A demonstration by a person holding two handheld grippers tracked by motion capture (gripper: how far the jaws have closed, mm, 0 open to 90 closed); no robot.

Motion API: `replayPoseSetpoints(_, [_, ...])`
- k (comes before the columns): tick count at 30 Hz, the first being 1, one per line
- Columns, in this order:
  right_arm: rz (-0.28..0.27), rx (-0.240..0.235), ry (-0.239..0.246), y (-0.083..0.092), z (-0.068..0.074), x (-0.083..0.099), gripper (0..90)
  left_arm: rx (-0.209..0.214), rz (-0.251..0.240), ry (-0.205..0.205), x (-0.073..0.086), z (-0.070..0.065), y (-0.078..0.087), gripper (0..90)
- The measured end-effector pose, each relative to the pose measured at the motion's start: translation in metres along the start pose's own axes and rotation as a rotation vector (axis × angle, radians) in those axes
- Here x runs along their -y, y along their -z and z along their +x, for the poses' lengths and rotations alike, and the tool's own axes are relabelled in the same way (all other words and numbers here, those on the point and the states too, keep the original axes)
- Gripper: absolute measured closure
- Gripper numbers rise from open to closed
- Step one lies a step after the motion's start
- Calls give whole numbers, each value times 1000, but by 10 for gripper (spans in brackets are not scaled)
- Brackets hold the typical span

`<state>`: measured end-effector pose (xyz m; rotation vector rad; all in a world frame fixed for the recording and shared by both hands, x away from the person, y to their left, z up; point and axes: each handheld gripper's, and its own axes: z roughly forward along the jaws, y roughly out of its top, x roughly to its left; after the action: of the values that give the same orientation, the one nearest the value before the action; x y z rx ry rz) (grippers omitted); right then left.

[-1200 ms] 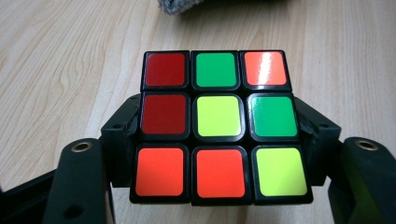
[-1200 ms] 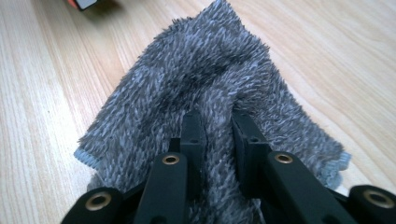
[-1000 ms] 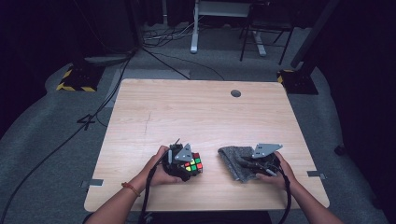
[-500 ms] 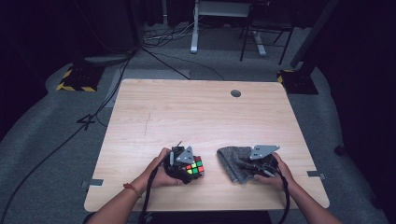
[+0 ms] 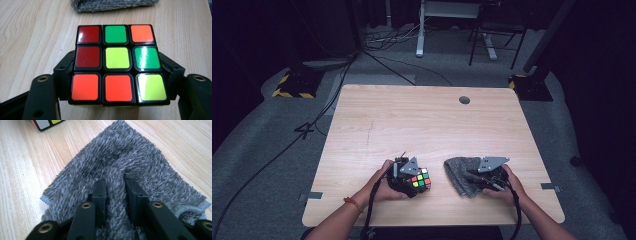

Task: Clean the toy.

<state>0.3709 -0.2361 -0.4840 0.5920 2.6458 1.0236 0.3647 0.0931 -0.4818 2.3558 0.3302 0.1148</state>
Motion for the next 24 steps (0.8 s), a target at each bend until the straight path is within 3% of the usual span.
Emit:
replayPoseSetpoints(5, [-10,17,0,4,3,-3,575,-11,34,19,5,-4,8,244])
replayPoseSetpoints(12, [-55,54,25,13,12,-13,473,-28,56,18,17,-16,22,267])
replayPoseSetpoints(18, [-83,5,61,10,30,-25,424,-3,70,13,27,-27,30,335])
replayPoseSetpoints(24, [-54,-51,111,-11,52,-36,372,32,66,-10,25,-38,27,386])
